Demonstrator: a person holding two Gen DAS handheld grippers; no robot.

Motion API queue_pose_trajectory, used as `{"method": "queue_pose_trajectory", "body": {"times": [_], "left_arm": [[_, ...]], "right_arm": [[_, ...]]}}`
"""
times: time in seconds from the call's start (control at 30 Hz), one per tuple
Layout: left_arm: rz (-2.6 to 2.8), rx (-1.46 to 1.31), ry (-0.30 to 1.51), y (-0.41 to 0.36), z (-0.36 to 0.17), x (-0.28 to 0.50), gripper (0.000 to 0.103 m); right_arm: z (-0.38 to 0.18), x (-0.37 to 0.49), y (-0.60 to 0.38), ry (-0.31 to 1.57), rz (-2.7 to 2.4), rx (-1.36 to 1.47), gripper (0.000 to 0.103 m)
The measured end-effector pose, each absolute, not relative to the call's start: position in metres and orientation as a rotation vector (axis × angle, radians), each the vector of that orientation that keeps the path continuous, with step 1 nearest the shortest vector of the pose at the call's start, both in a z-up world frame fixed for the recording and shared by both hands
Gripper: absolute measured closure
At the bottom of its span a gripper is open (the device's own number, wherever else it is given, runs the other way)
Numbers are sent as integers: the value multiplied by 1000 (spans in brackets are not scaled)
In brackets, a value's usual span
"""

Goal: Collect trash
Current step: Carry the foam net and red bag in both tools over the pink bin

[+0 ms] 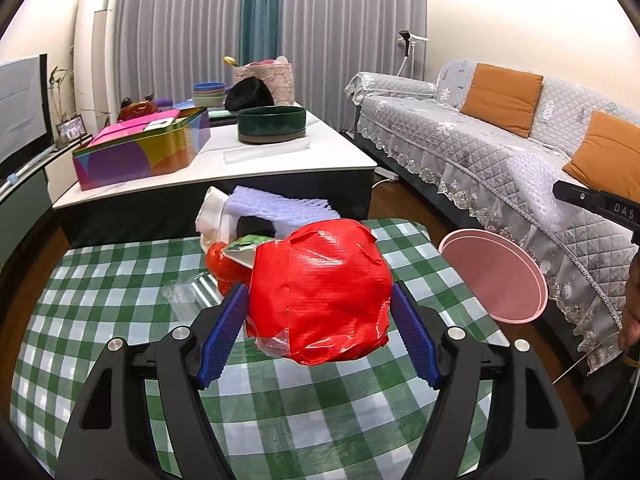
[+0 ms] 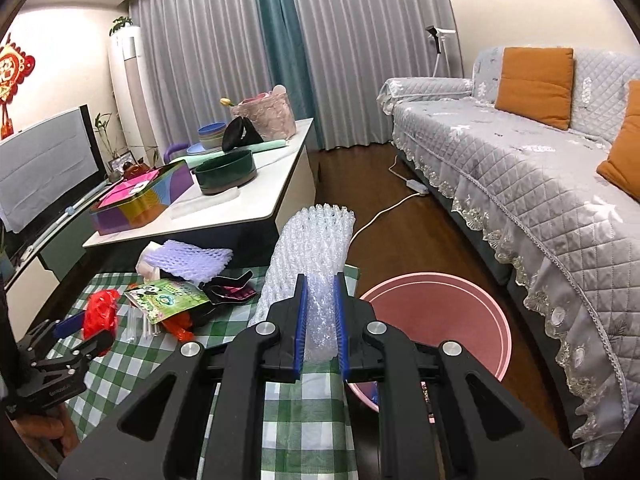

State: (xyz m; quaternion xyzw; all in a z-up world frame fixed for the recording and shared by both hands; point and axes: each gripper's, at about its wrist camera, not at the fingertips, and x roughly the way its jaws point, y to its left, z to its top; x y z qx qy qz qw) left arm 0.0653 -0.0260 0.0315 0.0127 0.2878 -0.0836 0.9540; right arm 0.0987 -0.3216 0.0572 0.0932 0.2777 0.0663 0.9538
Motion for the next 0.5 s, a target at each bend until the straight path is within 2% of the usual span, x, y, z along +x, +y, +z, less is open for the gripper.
{"method": "queue_pose_trajectory", "body": {"times": [0.5], "left_arm": [[-282, -3, 564, -63, 58, 78, 33]], "right_arm": [[112, 123, -370, 547, 129, 150, 90]]}}
